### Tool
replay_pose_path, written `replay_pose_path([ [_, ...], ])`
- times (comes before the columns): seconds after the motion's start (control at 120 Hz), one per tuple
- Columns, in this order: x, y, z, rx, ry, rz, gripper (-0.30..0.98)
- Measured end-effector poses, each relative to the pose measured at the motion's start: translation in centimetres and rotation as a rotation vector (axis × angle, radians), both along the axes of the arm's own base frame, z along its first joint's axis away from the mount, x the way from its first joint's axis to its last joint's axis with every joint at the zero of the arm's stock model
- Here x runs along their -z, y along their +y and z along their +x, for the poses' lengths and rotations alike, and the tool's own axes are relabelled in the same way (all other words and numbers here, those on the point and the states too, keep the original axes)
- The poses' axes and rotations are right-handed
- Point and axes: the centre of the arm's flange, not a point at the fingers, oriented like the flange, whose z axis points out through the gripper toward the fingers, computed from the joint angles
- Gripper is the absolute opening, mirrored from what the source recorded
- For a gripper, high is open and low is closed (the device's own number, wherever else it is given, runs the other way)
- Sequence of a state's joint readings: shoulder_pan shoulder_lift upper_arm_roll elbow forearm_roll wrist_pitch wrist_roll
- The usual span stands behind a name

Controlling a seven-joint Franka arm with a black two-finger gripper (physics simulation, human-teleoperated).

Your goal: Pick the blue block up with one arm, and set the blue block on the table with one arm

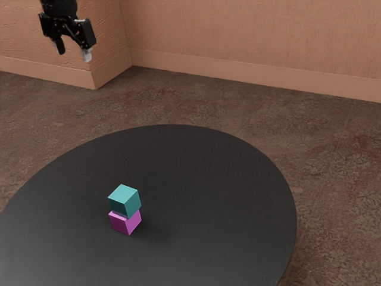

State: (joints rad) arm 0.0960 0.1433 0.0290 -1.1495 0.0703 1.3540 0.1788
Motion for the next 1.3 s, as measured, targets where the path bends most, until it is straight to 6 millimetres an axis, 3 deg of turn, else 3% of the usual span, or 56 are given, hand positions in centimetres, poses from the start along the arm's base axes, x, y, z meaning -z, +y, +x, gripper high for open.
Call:
replay_pose_path([
  [0.175,1.8,-0.1,0.9,0.010,0.020,-0.020,0.69],
  [0.242,3.0,-0.9,1.2,0.028,0.038,-0.032,0.69],
  [0.333,7.7,-3.9,-1.5,0.080,0.087,-0.061,0.69],
  [0.442,14.2,-7.1,-2.0,0.126,0.124,-0.087,0.69],
  [0.542,17.9,-9.3,-4.8,0.123,0.137,-0.135,0.69],
  [0.9,25.8,-10.0,-8.0,-0.050,0.102,-0.137,0.69],
  [1.175,31.8,-9.3,-7.3,-0.140,0.128,-0.111,0.69],
  [1.3,32.4,-9.3,-7.2,-0.133,0.128,-0.103,0.69],
])
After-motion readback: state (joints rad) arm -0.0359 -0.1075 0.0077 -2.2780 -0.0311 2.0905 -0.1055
